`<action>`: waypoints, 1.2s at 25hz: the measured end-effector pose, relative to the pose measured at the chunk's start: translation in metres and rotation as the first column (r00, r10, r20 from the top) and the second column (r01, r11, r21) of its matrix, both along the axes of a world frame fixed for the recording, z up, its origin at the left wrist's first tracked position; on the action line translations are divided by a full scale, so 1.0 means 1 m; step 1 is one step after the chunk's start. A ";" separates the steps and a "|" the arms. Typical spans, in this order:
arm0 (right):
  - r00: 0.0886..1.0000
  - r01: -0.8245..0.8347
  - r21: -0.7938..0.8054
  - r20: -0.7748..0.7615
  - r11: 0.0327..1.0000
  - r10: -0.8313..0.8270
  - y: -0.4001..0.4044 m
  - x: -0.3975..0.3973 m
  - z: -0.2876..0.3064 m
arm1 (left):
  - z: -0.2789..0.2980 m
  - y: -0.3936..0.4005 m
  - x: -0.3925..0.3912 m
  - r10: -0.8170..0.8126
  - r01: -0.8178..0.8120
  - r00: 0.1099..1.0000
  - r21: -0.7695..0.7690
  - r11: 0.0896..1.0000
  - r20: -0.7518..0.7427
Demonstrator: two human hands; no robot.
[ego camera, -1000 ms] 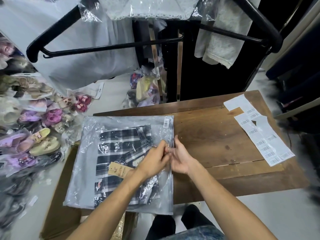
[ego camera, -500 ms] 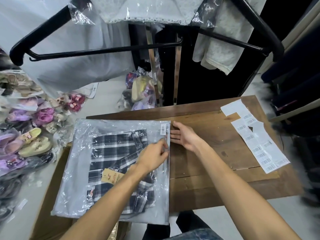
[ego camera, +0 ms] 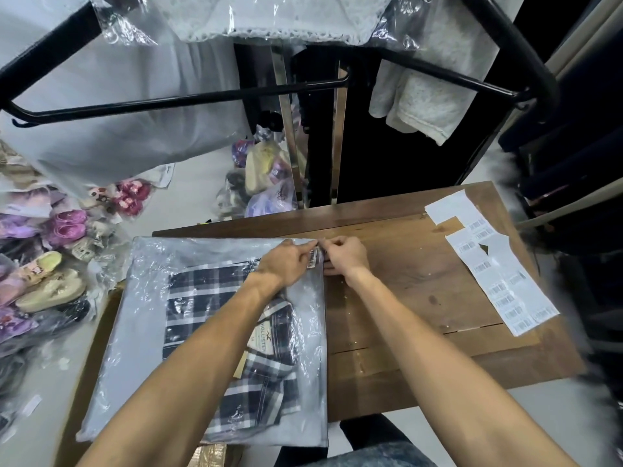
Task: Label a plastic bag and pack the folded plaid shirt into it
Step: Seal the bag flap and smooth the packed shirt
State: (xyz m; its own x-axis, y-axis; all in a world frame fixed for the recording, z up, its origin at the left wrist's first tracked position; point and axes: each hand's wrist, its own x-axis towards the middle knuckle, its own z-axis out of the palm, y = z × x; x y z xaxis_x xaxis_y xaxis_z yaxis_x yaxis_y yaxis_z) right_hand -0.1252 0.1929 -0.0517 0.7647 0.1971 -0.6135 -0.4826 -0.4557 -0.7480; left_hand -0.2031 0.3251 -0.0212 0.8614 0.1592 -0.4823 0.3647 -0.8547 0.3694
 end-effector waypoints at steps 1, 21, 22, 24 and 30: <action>0.999 -0.013 -0.028 0.034 1.000 0.014 -0.001 -0.001 -0.002 | -0.001 0.001 0.001 -0.002 0.002 1.000 -0.002 1.000 -0.012; 0.998 -0.005 0.014 -0.056 1.000 0.006 -0.066 -0.092 -0.004 | 0.014 -0.027 -0.025 -0.096 0.095 0.995 0.035 0.995 0.011; 0.998 0.020 0.023 -0.065 1.000 -0.019 -0.070 -0.088 -0.003 | 0.020 -0.035 -0.037 -0.166 0.165 0.986 0.063 0.984 0.019; 0.998 0.052 0.022 -0.043 0.998 -0.051 -0.074 -0.079 -0.002 | 0.024 -0.051 -0.060 -0.291 0.297 0.955 0.177 0.939 -0.058; 0.997 -0.013 -0.072 0.070 0.997 0.018 -0.079 -0.060 0.013 | 0.009 -0.067 -0.059 -0.266 0.325 0.923 0.196 0.925 -0.276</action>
